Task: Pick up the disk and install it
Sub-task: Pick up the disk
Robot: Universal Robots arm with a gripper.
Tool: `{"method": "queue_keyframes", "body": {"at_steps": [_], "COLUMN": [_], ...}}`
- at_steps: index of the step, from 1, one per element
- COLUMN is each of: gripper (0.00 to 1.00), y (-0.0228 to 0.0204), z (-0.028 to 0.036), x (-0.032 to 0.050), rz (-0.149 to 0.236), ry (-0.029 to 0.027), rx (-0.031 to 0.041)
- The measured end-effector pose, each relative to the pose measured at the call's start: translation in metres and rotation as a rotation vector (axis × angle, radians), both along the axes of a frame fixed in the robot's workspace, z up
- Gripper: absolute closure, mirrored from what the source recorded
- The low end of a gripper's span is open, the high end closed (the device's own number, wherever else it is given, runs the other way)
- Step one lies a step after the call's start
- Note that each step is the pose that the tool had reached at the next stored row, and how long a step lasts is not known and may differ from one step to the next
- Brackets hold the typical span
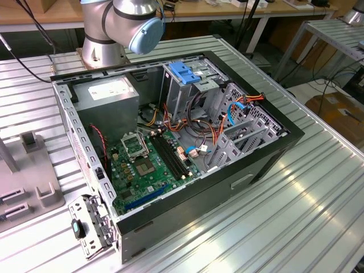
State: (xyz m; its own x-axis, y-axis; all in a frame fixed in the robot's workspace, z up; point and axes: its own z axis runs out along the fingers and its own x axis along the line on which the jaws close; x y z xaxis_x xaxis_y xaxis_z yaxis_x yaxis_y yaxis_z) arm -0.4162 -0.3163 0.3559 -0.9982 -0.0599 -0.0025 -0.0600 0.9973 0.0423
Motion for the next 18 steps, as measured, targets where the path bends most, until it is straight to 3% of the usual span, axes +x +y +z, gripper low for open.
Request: {"method": "queue_keyframes", "body": {"at_steps": [4, 10, 15, 18], "gripper": [0.76, 0.76, 0.76, 0.76], "y": [0.0000, 0.0000, 0.0000, 0.0000], "z": [0.0000, 0.0000, 0.0000, 0.0000], "x": [0.0000, 0.0000, 0.0000, 0.0000], "rz": [0.061, 0.209, 0.296, 0.395], "ry": [0.0000, 0.0001, 0.0000, 0.0000], "rx": [0.0000, 0.0000, 0.0000, 0.0000]}}
